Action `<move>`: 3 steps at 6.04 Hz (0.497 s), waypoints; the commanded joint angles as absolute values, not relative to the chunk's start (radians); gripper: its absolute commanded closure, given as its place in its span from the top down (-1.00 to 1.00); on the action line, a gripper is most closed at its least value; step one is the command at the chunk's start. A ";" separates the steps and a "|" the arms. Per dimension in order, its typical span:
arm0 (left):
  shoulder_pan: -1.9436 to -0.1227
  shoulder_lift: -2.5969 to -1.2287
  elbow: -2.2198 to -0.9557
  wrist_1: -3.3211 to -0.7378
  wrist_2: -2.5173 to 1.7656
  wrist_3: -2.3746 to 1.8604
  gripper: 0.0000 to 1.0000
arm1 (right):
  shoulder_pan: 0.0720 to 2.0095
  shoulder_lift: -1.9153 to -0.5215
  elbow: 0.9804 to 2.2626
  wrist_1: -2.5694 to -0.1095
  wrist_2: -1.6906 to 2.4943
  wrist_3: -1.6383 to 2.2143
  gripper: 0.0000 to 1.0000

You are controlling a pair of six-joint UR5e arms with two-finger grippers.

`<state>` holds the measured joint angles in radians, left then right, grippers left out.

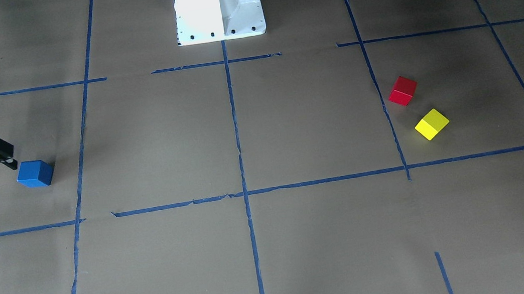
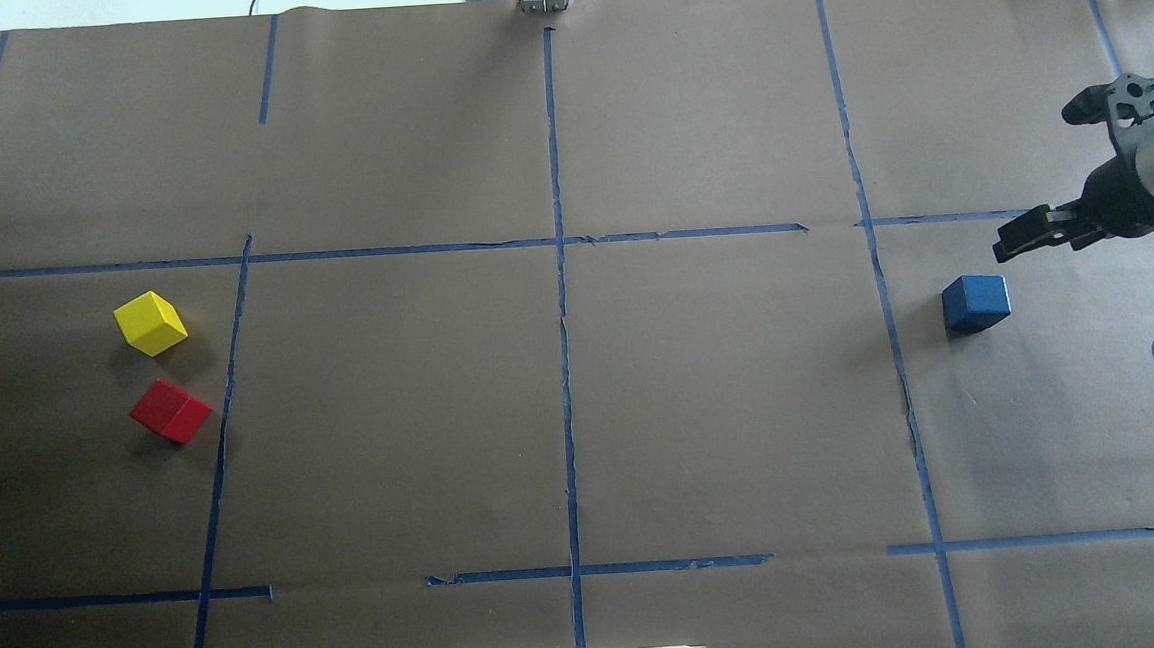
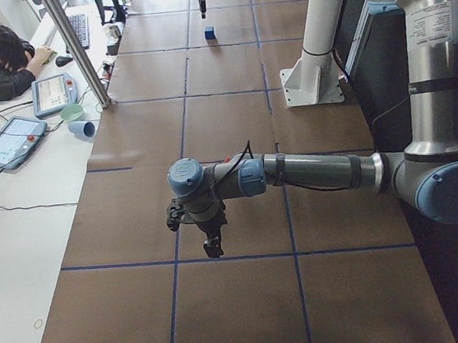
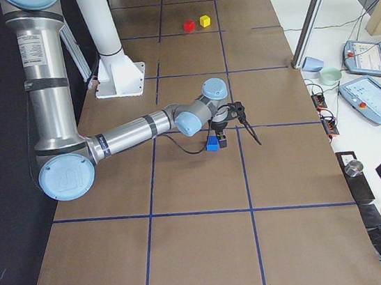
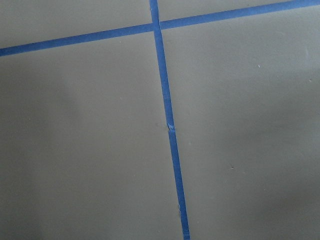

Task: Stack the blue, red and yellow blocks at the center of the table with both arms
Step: 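Lower the right gripper over the blue cube and close on it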

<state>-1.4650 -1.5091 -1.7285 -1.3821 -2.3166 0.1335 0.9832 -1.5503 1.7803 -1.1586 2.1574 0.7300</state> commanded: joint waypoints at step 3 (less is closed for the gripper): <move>-1.465 -1.506 -1.727 -1.381 -2.316 0.133 1.00 | 0.888 -1.549 1.746 -1.134 2.079 0.807 1.00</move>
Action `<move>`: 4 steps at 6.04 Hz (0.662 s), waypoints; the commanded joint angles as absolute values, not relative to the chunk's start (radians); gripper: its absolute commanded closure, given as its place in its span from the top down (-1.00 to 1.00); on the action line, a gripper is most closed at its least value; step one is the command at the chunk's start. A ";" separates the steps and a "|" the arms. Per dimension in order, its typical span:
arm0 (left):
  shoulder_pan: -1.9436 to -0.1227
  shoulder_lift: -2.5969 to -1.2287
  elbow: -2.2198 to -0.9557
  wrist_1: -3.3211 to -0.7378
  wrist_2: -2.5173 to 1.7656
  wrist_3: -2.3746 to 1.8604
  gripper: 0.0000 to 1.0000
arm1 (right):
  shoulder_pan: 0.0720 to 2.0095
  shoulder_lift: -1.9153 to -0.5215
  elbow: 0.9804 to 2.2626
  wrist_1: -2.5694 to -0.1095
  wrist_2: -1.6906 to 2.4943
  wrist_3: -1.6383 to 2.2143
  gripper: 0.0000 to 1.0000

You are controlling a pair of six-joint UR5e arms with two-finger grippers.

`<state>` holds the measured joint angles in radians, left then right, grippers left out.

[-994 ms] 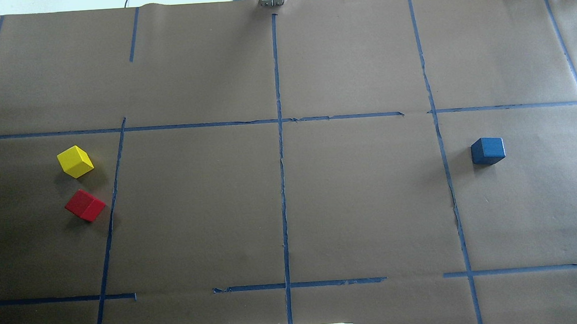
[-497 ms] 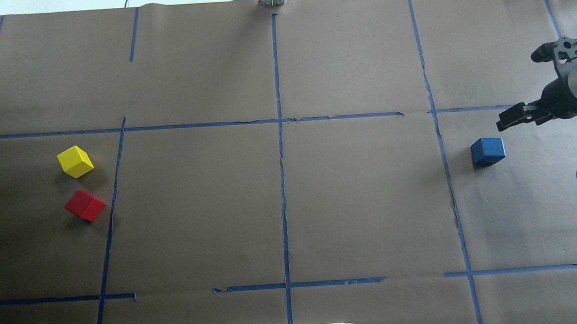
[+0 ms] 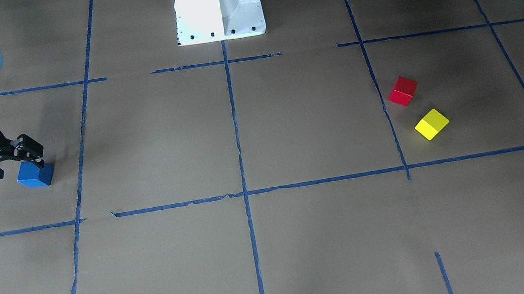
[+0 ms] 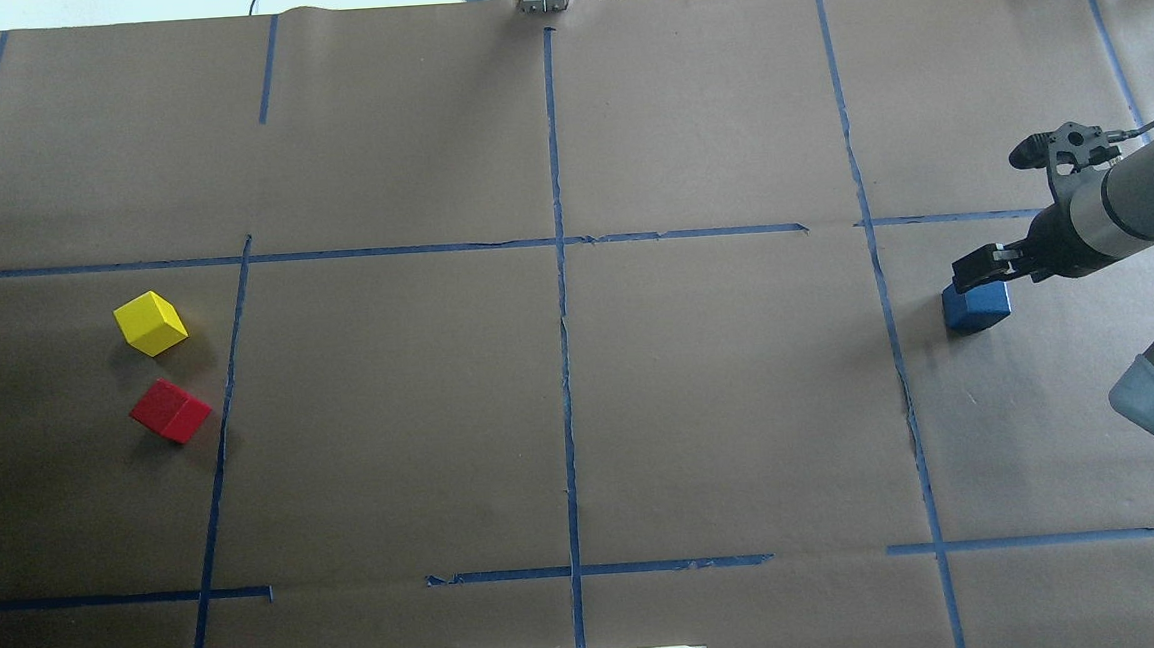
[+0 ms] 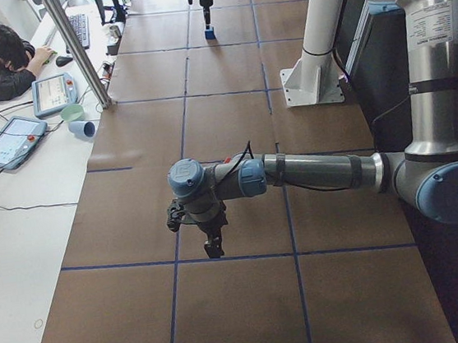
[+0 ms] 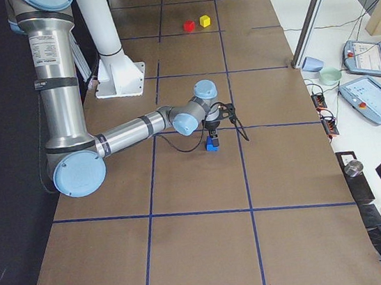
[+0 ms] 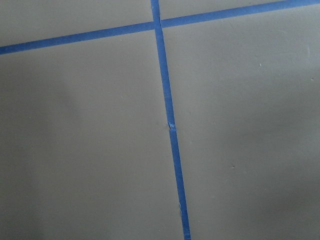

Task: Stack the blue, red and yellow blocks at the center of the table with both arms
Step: 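Lower the right gripper over the blue cube and close on it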

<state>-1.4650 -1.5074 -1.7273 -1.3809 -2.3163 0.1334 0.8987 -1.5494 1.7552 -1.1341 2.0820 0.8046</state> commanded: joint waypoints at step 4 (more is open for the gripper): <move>-1.465 -1.506 -1.727 -1.381 -2.316 0.133 1.00 | 0.851 -1.508 1.674 -1.134 2.080 0.801 -0.80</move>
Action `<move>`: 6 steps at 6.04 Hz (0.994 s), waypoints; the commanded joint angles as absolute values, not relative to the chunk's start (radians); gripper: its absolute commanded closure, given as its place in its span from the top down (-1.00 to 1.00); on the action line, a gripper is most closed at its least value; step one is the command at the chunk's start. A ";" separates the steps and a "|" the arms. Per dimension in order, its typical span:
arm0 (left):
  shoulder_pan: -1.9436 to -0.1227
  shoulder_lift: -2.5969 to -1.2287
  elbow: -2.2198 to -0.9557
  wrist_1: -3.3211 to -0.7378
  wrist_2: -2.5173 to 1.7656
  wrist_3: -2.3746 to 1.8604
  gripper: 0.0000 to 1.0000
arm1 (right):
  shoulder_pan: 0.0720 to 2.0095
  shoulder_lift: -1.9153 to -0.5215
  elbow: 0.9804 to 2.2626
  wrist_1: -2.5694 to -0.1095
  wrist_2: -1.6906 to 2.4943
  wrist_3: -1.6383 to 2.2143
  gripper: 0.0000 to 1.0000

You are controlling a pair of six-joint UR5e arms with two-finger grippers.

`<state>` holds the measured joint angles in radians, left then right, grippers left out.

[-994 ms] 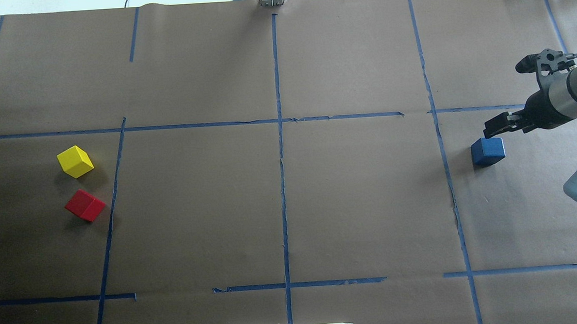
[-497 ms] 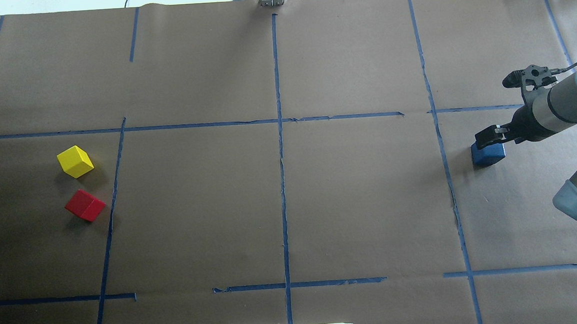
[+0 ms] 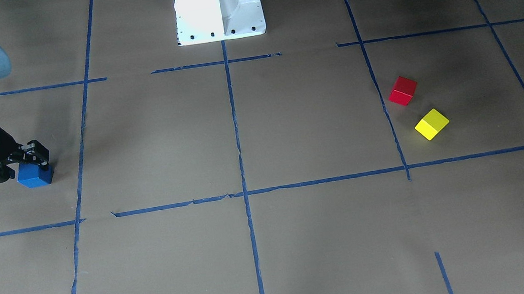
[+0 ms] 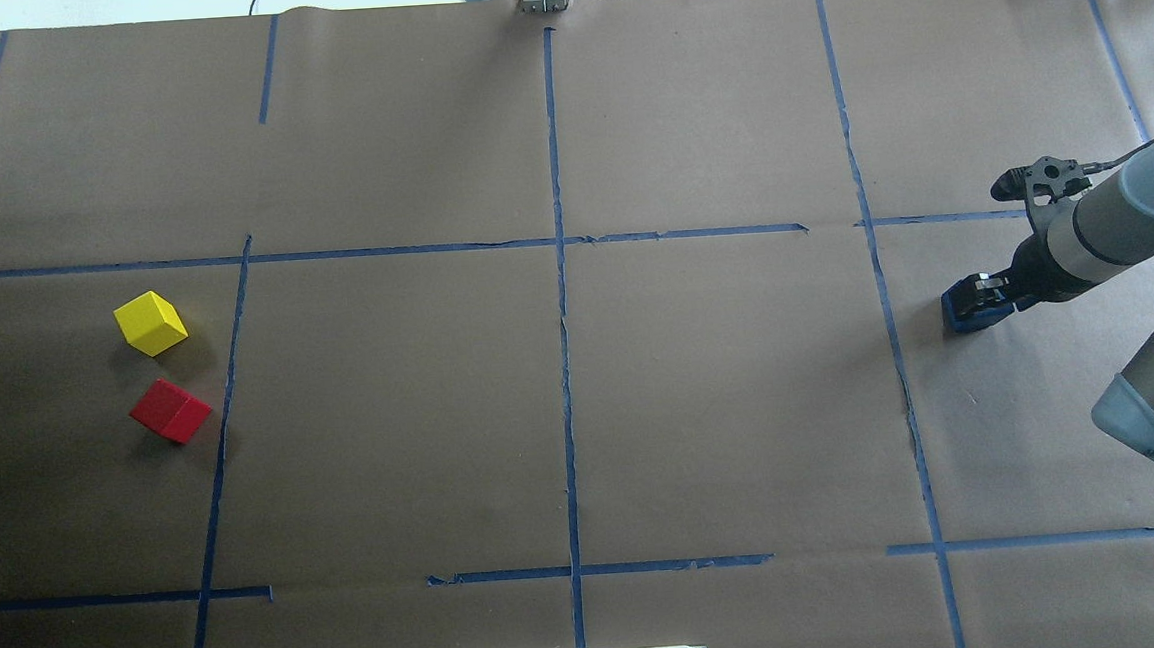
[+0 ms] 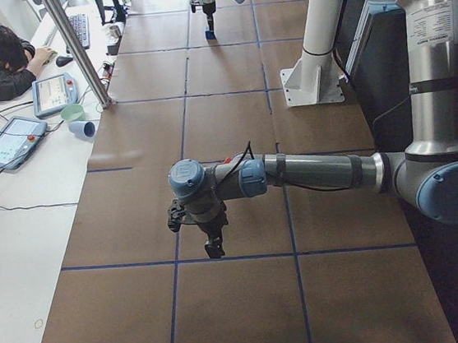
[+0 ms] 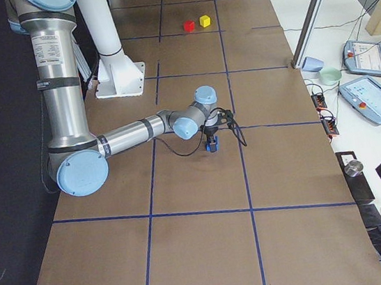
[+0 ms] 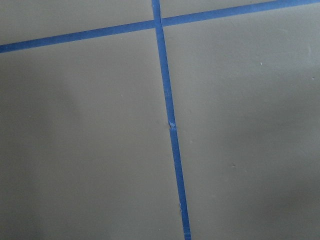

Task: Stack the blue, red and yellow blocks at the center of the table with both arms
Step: 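Lower the right gripper over the blue cube and close on it, then carry the blue cube with the right gripper to the table center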

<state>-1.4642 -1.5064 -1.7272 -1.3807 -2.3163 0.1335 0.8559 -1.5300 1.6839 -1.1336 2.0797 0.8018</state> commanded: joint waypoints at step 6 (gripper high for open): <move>-1.463 -1.506 -1.727 -1.382 -2.318 0.133 1.00 | 0.637 -0.946 1.611 -1.457 1.972 1.068 -0.94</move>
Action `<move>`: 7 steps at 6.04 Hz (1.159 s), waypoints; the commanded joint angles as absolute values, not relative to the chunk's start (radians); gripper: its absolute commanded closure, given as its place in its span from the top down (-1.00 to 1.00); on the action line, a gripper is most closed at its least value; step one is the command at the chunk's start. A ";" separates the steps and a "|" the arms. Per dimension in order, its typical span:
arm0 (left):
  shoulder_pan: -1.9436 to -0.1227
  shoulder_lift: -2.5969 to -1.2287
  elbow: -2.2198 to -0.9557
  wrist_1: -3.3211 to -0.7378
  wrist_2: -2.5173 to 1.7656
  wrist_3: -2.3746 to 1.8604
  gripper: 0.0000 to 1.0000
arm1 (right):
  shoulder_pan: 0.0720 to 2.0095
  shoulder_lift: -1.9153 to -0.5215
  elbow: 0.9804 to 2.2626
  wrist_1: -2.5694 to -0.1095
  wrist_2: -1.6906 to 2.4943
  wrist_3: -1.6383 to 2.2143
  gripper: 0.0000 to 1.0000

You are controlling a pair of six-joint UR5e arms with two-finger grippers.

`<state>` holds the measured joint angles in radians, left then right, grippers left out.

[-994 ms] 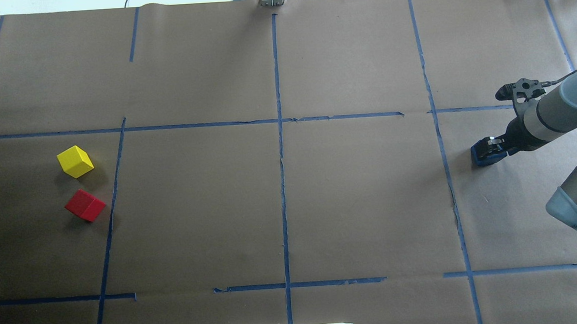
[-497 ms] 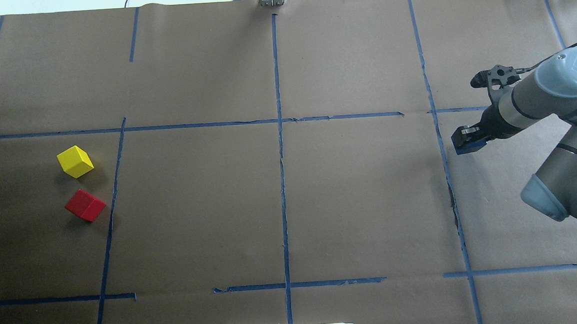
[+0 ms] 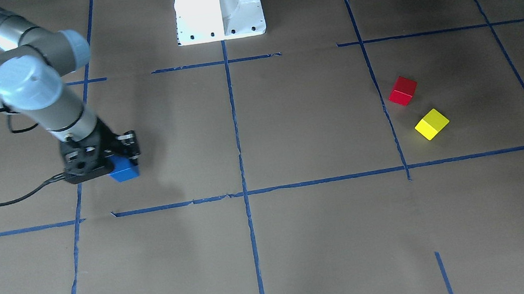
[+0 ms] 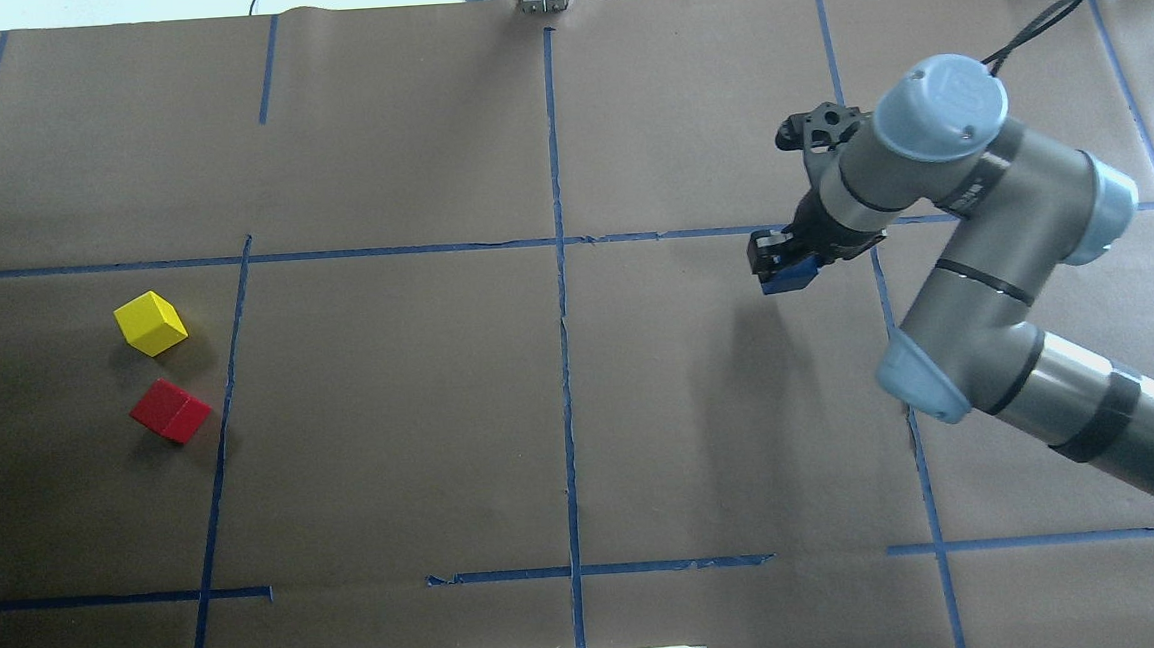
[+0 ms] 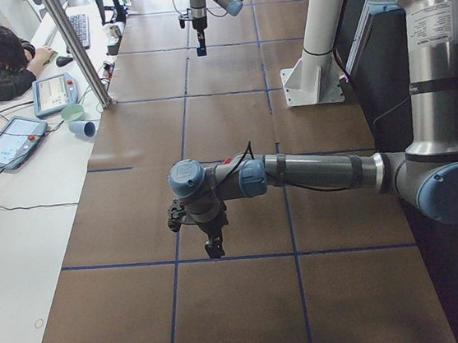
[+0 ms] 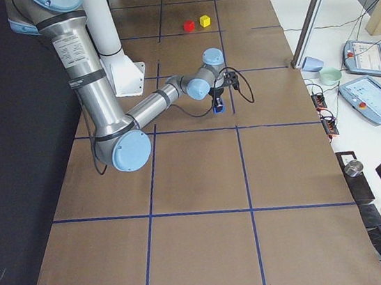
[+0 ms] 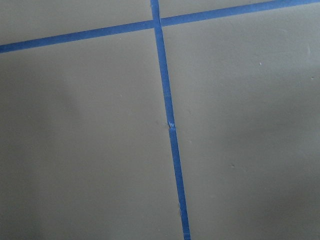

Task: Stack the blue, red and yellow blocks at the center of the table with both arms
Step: 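Carry the blue cube with the right gripper to the table center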

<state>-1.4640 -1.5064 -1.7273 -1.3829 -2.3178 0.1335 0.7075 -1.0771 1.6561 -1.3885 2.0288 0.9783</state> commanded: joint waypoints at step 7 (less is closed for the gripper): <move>-1.463 -1.506 -1.723 -1.384 -2.318 0.133 1.00 | 0.476 -0.696 1.348 -1.463 1.815 1.240 0.99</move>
<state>-1.4635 -1.5064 -1.7216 -1.3826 -2.3177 0.1335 0.4764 -0.6961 1.3497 -1.4645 1.8150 1.2456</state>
